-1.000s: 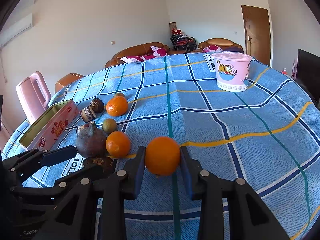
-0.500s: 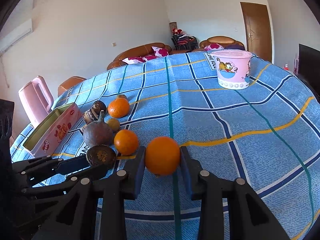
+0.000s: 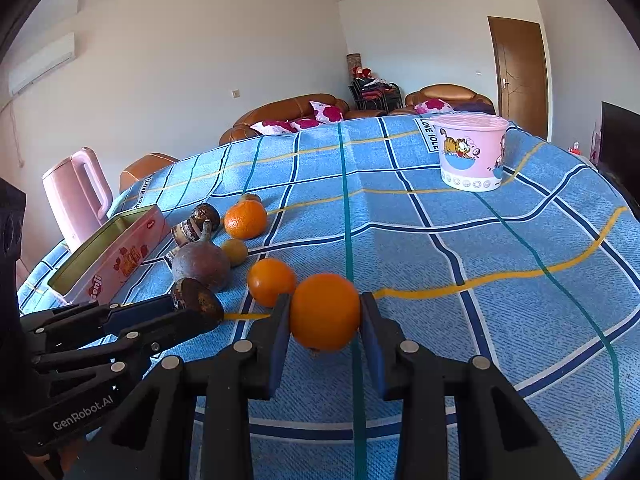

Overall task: Organize fruits
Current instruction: 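Lower the left gripper onto the dark brown round fruit and close, then carry the dark brown fruit with left gripper while right carries orange toward tin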

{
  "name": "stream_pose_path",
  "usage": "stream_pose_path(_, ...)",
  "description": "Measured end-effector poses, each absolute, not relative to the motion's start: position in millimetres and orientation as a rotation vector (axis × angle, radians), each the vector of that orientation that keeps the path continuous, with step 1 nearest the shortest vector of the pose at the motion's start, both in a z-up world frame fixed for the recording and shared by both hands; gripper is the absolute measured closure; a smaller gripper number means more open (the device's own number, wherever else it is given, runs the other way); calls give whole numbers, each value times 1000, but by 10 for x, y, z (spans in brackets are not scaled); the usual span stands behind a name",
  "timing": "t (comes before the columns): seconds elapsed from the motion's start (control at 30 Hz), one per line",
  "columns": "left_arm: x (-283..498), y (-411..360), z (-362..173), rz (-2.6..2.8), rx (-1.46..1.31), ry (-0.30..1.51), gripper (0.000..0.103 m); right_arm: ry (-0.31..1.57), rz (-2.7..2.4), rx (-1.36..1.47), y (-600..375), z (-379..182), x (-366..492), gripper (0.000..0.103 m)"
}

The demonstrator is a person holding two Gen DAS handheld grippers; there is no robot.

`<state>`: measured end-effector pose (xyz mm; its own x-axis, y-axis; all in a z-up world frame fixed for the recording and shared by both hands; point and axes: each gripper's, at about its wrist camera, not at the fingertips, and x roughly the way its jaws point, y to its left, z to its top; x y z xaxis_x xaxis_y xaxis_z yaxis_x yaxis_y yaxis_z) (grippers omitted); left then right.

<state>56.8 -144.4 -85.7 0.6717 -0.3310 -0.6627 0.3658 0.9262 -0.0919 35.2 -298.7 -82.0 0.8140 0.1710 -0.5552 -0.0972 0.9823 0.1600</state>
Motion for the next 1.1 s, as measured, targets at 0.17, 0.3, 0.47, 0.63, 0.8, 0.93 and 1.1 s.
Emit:
stream_pose_path(0.17,597,-1425,-862,-391,37,746,74,602,146,121,-2978,-817,355,67)
stream_pose_path(0.3,680,-1418,-866,-368,24,764,59,601,146,115,-2968,-819,355,67)
stream_pose_path(0.47,705,-1447,-890,-401,27,778,70,600,148,116,-2974,-825,356,67)
stream_pose_path(0.63,655,-1436,-872,-410,26,761,70,597,149,117,-2977,-825,352,67)
stream_pose_path(0.8,598,-1426,-834,-403,29,722,70,582,155,114,-2973,-814,333,67)
stream_pose_path(0.93,559,-1402,-799,-395,25,687,70,552,163,107,-2963,-795,286,67)
stream_pose_path(1.1,510,-1389,-756,-380,31,638,70,521,170,94,-2948,-778,243,67)
